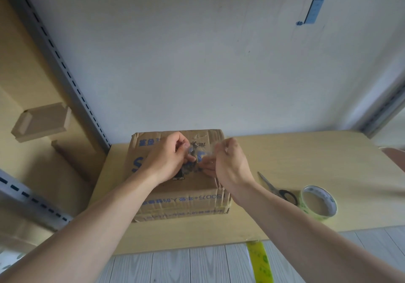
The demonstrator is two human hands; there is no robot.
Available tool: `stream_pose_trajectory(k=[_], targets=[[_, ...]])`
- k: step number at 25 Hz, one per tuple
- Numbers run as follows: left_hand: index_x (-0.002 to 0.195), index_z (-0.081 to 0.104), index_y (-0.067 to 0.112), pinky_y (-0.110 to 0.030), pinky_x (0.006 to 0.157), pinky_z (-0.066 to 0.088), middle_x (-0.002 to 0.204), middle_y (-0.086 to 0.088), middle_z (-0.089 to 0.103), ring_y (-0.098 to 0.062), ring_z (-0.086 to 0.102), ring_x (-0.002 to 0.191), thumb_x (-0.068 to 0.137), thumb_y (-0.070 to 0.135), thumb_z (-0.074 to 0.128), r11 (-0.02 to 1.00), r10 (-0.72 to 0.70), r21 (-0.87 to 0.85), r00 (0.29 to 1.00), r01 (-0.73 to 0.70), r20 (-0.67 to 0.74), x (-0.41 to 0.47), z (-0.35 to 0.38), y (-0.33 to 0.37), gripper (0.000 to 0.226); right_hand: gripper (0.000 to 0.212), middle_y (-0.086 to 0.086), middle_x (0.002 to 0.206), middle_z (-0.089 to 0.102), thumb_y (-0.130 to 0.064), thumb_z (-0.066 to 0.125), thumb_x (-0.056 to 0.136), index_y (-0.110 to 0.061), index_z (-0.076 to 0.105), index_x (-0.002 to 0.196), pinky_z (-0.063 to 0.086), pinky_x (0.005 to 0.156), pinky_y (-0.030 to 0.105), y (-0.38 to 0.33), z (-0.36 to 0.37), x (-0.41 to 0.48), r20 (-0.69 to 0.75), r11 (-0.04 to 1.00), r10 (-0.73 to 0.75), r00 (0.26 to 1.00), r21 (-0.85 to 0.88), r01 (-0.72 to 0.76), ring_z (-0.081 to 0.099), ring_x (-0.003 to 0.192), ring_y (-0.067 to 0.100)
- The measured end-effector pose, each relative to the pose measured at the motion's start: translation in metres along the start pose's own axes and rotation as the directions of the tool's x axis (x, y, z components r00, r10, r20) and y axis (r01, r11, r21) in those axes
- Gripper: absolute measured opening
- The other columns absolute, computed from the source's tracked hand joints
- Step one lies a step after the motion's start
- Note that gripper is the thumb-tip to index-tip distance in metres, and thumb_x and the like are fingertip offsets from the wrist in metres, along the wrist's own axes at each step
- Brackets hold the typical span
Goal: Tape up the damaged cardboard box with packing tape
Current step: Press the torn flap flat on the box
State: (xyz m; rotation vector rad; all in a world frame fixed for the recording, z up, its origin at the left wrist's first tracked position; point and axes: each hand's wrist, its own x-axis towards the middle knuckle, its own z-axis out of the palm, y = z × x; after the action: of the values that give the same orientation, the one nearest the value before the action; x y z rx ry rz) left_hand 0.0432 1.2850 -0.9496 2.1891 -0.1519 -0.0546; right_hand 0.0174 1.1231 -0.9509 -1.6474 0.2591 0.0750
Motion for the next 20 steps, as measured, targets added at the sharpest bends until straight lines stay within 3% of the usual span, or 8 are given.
stream_pose_trajectory(k=[3,6,9,11,13,15,17,20], targets=[[0.091,0.059,0.024,-0.046,0.077,0.060,0.075,0.011,0.074,-0.004,0.071,0.074,0.105,0.027,0.051,0.994,0.030,0.106,0.999,-0.029,-0.011,0.000,0.003,0.002,0.017,0.017,0.010,0.090,0.073,-0.030,0.033,0.103,-0.020,0.046,0.098,0.060,0.081,0.051,-0.001,0.001,0.001,0.025,0.996,0.022,0.999,-0.085,-0.020,0.074,0.085,0.028],[0.091,0.061,0.020,-0.044,0.081,0.058,0.074,0.005,0.072,-0.008,0.069,0.073,0.104,0.025,0.052,0.996,0.045,0.075,0.998,-0.042,-0.036,0.000,0.000,0.003,0.016,0.016,0.018,0.097,0.071,-0.024,0.034,0.105,-0.013,0.046,0.101,0.061,0.083,0.049,-0.007,-0.004,0.001,0.084,0.997,0.076,0.994,0.014,-0.077,0.074,0.087,0.031],[0.093,0.065,0.014,-0.008,0.070,0.047,0.082,0.003,0.070,0.001,0.063,0.073,0.104,0.021,0.054,0.993,0.083,0.101,0.981,-0.066,-0.176,0.001,-0.009,0.013,0.017,0.015,0.018,0.101,0.066,-0.021,0.042,0.106,-0.007,0.046,0.108,0.061,0.081,0.046,-0.009,-0.012,-0.004,0.096,0.989,0.042,0.995,0.135,-0.055,0.074,0.087,0.033],[0.094,0.066,0.012,0.000,0.060,0.039,0.084,0.006,0.073,0.011,0.061,0.069,0.104,0.020,0.054,0.998,0.035,0.050,0.978,-0.026,-0.204,0.005,-0.012,0.015,0.017,0.016,0.014,0.099,0.065,-0.021,0.048,0.104,-0.006,0.052,0.105,0.061,0.081,0.047,-0.007,-0.010,-0.007,0.057,0.987,0.033,0.998,0.157,-0.042,0.074,0.087,0.032],[0.094,0.065,0.015,-0.002,0.058,0.040,0.085,0.007,0.075,0.013,0.063,0.069,0.104,0.020,0.053,1.000,-0.023,0.018,0.989,0.025,-0.146,0.012,-0.010,0.010,0.017,0.019,0.011,0.094,0.068,-0.023,0.051,0.102,-0.005,0.055,0.101,0.061,0.082,0.047,-0.006,-0.006,-0.007,0.027,0.990,0.043,0.999,0.136,-0.046,0.074,0.088,0.028],[0.092,0.064,0.018,-0.015,0.067,0.049,0.086,0.008,0.077,0.003,0.068,0.079,0.104,0.022,0.053,0.999,-0.048,0.007,0.994,0.049,-0.096,0.018,-0.006,0.004,0.017,0.019,0.012,0.094,0.071,-0.022,0.052,0.102,-0.004,0.056,0.099,0.061,0.083,0.045,-0.006,-0.003,-0.007,0.004,0.991,0.077,0.997,0.114,-0.077,0.075,0.085,0.024],[0.092,0.064,0.020,-0.026,0.075,0.052,0.088,0.010,0.076,-0.005,0.069,0.085,0.103,0.022,0.054,0.996,-0.014,0.089,0.999,0.018,-0.046,0.021,-0.004,0.000,0.016,0.014,0.012,0.092,0.074,-0.020,0.052,0.101,-0.008,0.057,0.096,0.062,0.082,0.042,-0.006,-0.002,-0.006,-0.027,0.985,0.123,0.992,0.122,-0.118,0.076,0.081,0.021],[0.092,0.066,0.022,-0.030,0.080,0.053,0.089,0.011,0.075,-0.004,0.068,0.088,0.102,0.023,0.056,0.981,0.037,0.192,0.999,-0.040,0.017,0.022,-0.005,-0.006,0.014,0.013,0.008,0.084,0.076,-0.019,0.055,0.099,-0.008,0.060,0.096,0.062,0.081,0.040,-0.006,-0.002,-0.004,-0.057,0.977,0.175,0.983,0.136,-0.166,0.076,0.078,0.018]])
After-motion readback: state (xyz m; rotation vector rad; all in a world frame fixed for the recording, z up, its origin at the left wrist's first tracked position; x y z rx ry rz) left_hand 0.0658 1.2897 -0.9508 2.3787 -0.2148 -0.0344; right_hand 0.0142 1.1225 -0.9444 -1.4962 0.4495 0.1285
